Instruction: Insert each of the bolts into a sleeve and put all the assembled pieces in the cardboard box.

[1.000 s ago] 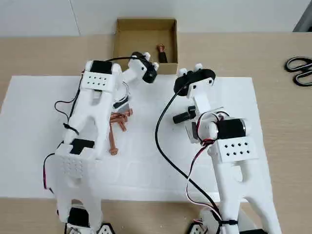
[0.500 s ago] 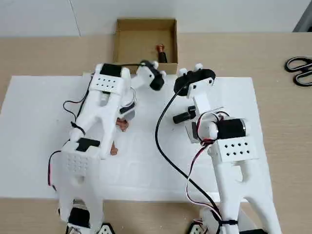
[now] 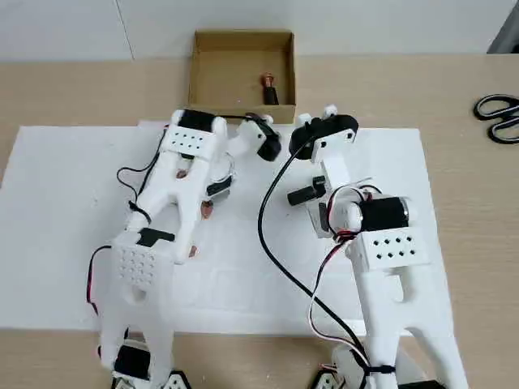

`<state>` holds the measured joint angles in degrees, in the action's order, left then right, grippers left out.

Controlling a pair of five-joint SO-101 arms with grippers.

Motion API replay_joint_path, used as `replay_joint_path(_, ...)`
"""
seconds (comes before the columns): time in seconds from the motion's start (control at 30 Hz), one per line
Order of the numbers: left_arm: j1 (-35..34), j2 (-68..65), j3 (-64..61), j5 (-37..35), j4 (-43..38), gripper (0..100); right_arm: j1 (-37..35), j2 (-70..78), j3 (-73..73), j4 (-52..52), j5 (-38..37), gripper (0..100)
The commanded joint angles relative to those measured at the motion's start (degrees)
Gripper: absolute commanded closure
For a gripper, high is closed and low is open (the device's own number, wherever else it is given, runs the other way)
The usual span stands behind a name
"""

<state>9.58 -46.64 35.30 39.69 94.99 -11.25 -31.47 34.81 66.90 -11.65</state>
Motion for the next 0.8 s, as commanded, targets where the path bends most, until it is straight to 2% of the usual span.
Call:
replay_joint_path(0.0, 0.9, 0.1, 4.4, -0.3, 2.0, 100, 0.4, -2.5, -3.0, 0.4, -0.3, 99.5)
replay_joint_path(0.1, 1.3, 0.1, 10.6, -1.1, 5.4, 100, 0.5, -2.6, -3.0, 0.3, -0.3, 99.5)
replay_joint_path(0.37, 1.6, 1.0, 21.4, -8.0, 5.5, 100, 0.6, -2.7, -3.3, 0.0, -0.4, 99.5)
replay_joint_path(0.53, 1.7, 10.1, 19.5, -10.5, 5.5, 100, 0.6, -2.8, -4.1, 0.3, -0.5, 99.5)
replay_joint_path(0.77, 1.7, 28.7, 7.1, -13.0, 5.5, 100, 3.1, -2.8, -7.2, 0.4, -0.4, 99.5)
